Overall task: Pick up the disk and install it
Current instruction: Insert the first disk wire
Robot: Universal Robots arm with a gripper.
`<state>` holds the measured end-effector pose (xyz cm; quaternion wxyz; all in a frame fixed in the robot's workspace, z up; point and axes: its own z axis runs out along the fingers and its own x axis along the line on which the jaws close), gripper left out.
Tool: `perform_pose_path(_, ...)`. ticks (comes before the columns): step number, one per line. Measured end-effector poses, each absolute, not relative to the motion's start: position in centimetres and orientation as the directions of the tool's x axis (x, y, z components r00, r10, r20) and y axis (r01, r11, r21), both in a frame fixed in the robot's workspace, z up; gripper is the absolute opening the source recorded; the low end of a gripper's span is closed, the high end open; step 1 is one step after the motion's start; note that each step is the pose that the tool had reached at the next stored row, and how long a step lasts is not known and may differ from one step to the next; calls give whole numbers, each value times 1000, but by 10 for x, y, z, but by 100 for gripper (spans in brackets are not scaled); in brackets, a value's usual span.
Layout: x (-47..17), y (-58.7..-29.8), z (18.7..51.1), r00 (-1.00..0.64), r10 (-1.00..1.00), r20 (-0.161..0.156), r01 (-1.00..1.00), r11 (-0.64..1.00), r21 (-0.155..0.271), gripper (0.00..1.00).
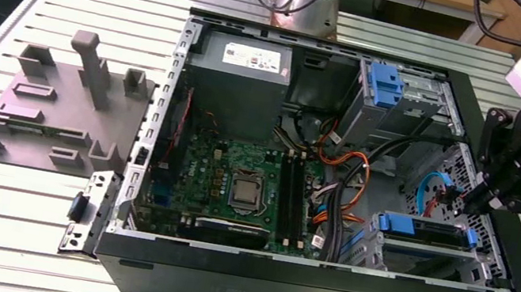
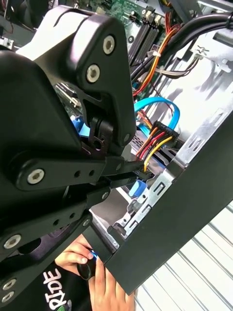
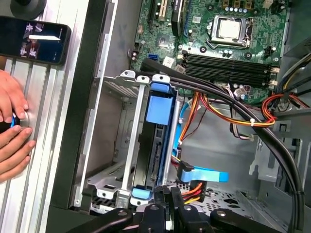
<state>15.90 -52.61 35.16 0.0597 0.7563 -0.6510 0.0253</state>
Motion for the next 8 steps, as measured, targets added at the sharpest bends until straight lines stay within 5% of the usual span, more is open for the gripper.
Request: perform_pose_path(8, 147, -530, 350, 147, -983, 113, -989, -146, 19, 16)
